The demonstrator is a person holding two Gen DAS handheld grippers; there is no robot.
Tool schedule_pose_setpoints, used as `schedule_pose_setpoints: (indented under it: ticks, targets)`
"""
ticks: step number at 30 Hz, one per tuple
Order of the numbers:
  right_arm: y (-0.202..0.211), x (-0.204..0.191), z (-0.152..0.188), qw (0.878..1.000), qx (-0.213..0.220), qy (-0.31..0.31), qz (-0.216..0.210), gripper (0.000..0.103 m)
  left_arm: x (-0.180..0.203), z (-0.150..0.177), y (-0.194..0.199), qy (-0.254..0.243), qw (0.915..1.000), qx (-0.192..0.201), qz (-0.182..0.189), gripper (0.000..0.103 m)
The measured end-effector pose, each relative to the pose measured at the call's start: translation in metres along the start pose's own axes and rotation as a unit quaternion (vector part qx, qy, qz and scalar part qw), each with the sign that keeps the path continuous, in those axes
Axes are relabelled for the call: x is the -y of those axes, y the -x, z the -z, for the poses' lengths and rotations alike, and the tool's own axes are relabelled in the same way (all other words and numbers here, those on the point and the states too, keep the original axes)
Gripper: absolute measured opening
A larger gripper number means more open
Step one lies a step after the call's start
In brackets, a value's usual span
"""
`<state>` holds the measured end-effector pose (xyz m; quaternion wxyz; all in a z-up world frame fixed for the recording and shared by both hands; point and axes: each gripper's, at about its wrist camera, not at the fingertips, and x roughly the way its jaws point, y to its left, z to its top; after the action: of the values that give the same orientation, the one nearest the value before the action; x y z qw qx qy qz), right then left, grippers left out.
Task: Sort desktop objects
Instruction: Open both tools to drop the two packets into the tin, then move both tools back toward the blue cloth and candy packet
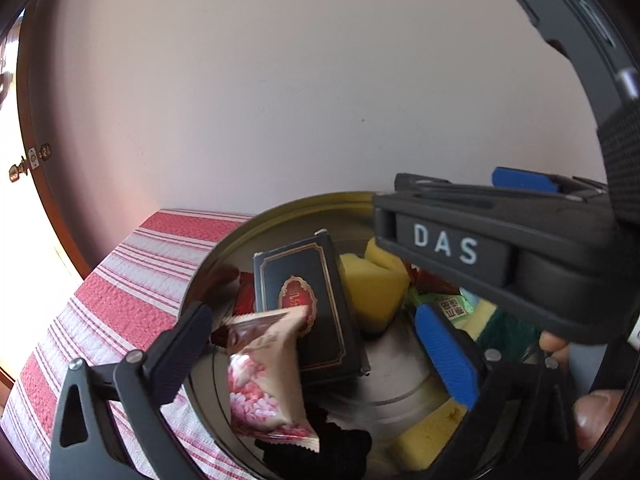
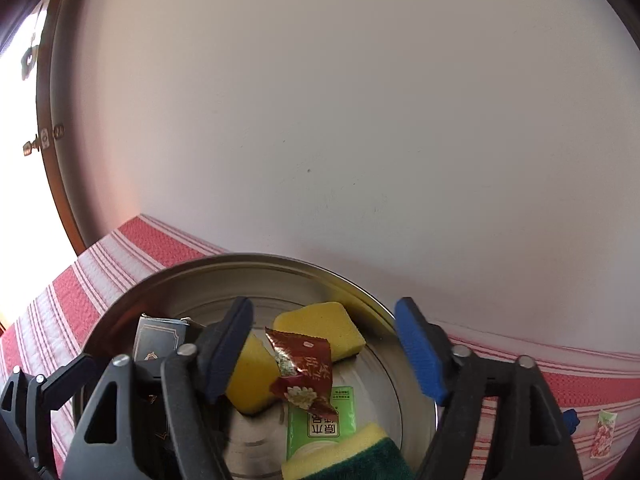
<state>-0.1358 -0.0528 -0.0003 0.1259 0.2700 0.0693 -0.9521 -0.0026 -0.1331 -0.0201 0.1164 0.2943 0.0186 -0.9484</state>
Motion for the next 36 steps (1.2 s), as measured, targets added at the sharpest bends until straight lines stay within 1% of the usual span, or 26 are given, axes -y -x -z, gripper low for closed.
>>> schedule_pose_setpoints:
  ticks: [2, 4, 8, 11, 15, 16, 19, 22, 27, 32, 36]
  targets:
    - [0.011, 0.006, 0.002, 0.999, 0.029, -0.024, 0.000, 0.082, 0.000, 0.000, 0.000, -0.005, 1.0000, -0.001, 0.005, 0.102]
    - [0.016, 0.005, 0.003, 0.998, 0.041, -0.037, 0.001, 0.082, -0.001, 0.000, 0.000, -0.003, 0.9999, -0.006, 0.008, 0.102]
    - [0.027, 0.011, 0.007, 0.997, 0.042, -0.057, 0.001, 0.083, 0.001, 0.002, 0.000, -0.007, 0.9999, -0.004, 0.010, 0.102]
    - [0.021, 0.004, 0.009, 0.997, 0.034, -0.064, 0.002, 0.087, 0.001, 0.002, 0.000, -0.006, 0.9999, -0.003, 0.011, 0.102]
    - [0.031, 0.006, 0.014, 0.997, 0.037, -0.066, 0.005, 0.087, 0.001, 0.003, 0.003, 0.001, 0.9998, -0.002, 0.019, 0.103]
    - [0.025, -0.002, 0.017, 0.997, 0.039, -0.067, 0.007, 0.087, 0.002, 0.003, 0.004, 0.000, 0.9998, 0.000, 0.020, 0.103]
    - [0.032, 0.001, 0.023, 0.997, 0.044, -0.069, 0.017, 0.087, 0.007, 0.005, 0.010, -0.006, 0.9998, 0.012, 0.017, 0.102]
    - [0.039, 0.003, 0.033, 0.995, 0.060, -0.075, 0.029, 0.087, 0.009, 0.007, 0.014, -0.011, 0.9994, 0.032, 0.006, 0.103]
    - [0.051, 0.011, 0.045, 0.993, 0.071, -0.085, 0.040, 0.087, 0.006, 0.010, 0.015, -0.004, 0.9990, 0.044, 0.002, 0.103]
    - [0.061, 0.016, 0.054, 0.992, 0.073, -0.099, 0.042, 0.087, 0.004, 0.013, 0.019, -0.003, 0.9980, 0.063, 0.000, 0.103]
    - [0.072, 0.022, 0.065, 0.989, 0.089, -0.103, 0.048, 0.087, 0.012, 0.018, 0.027, -0.012, 0.9964, 0.083, -0.012, 0.103]
